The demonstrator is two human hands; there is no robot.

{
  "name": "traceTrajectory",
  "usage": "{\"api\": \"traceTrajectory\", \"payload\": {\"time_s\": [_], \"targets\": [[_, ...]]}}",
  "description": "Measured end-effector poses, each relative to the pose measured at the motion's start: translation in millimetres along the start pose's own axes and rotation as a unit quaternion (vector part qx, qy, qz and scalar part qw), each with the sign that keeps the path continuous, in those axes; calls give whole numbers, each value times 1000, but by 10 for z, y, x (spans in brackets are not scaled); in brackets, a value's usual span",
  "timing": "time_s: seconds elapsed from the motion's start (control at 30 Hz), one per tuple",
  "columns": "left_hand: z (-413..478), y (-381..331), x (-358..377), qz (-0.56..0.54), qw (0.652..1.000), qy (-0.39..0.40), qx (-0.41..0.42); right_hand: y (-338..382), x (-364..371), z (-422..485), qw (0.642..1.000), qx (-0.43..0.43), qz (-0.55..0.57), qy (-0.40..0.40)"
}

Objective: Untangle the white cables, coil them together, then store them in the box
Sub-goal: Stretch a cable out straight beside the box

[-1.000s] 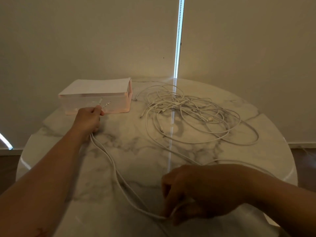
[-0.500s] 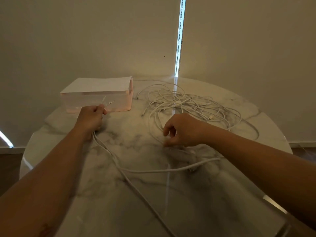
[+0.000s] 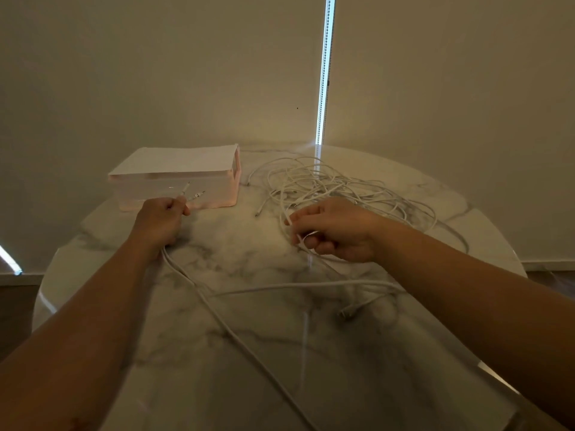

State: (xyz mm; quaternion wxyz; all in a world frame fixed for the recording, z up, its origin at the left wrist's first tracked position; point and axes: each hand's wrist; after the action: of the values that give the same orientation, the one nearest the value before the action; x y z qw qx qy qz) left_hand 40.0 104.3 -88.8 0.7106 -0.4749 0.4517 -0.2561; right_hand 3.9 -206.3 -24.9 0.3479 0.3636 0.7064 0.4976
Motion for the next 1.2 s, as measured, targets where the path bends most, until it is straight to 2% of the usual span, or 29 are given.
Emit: {"api": "traceTrajectory", "payload": {"time_s": [0.07, 0.2, 0.27, 0.37, 0.5, 0.63, 0.77, 0.83, 0.97, 1.1, 1.2], "targets": [[21, 13, -44, 21, 1000, 3, 8, 59, -44, -38, 999, -6, 14, -31], [13, -5, -60, 69, 997, 10, 24, 204, -179, -119, 983, -91, -44, -155], [7, -7, -54, 88, 996, 11, 34, 270, -239, -165, 978, -102, -43, -177], [2, -5, -59, 94, 995, 14, 39, 366, -252, -285, 983, -108, -5, -146], [-10, -10, -65, 86, 996, 15, 36, 383, -253, -389, 983, -121, 122, -67], [-23, -11, -64, 75, 997, 16, 30, 144, -279, -432, 953, -77, 287, -63], [-40, -22, -54, 80, 996, 14, 31, 0, -363, -570, 942, -43, 321, -87], [-43, -18, -52, 78, 996, 13, 30, -36, -396, -665, 957, 9, 278, -82], [-37, -14, -52, 74, 997, 12, 29, -66, -432, -905, 987, 96, 126, -7], [-22, 0, -52, 76, 997, 10, 22, -69, -404, -1230, 998, 64, 18, -3], [-20, -9, -48, 83, 996, 12, 22, -78, -370, -1400, 984, -17, -176, 2]]}}
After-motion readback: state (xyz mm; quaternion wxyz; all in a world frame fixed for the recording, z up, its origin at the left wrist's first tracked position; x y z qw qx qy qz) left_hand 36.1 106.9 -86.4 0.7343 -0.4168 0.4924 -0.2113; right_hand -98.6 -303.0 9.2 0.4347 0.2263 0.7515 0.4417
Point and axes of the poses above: each hand's wrist, its own z-axis towards the middle knuckle, its own x-axis out of the palm, y = z × x, and after that the axes turned 2 degrees about -z, right-handed
